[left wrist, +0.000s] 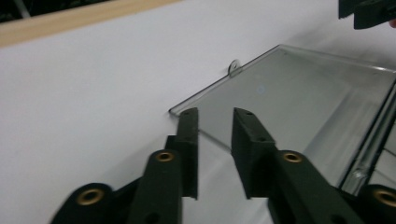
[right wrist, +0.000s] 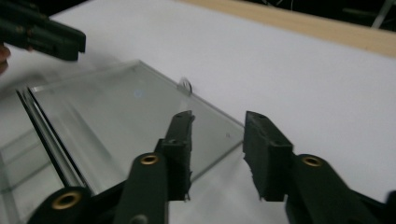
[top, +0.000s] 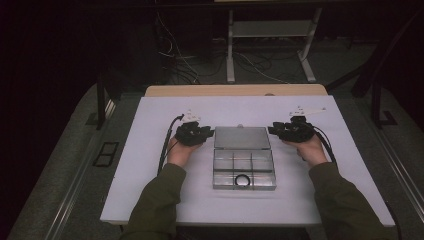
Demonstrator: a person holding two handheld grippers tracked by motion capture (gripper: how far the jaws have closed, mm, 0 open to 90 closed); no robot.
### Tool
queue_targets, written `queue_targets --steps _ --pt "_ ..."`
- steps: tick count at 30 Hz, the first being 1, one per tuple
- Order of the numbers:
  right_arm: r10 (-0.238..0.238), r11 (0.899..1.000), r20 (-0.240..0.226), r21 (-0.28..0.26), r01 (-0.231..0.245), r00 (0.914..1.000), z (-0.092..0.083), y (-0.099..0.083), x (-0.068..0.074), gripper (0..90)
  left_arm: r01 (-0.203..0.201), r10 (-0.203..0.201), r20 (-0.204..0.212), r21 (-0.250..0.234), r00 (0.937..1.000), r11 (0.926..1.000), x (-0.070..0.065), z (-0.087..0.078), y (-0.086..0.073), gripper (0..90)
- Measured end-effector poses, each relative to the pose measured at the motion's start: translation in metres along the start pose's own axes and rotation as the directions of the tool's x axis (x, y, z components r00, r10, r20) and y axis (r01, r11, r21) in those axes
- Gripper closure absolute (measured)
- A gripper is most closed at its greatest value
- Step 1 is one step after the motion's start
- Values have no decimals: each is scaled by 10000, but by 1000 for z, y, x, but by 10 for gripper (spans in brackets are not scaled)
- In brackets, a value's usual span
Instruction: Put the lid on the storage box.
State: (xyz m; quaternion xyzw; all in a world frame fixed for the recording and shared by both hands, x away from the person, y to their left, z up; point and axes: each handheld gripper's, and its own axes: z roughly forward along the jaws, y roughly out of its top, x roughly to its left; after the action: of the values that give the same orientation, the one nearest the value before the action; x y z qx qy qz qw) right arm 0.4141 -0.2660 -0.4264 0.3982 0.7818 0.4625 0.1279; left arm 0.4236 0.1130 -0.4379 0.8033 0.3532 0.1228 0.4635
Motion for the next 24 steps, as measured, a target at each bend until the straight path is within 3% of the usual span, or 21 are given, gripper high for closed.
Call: queue_targets --steps 6,10,24 --pt "-98 9978 7 648 98 10000 6 -6 -2 821 149 -154 124 418 9998 9990 4 4 -5 889" --pt "-10 9945 66 1047 3 10000 8 -9 -1 889 71 -85 170 804 9998 9967 4 7 -7 890" --pt "-44 9806 -49 1957 53 10000 19 -18 -1 891 -139 91 325 1507 9994 9885 -1 16 -9 890"
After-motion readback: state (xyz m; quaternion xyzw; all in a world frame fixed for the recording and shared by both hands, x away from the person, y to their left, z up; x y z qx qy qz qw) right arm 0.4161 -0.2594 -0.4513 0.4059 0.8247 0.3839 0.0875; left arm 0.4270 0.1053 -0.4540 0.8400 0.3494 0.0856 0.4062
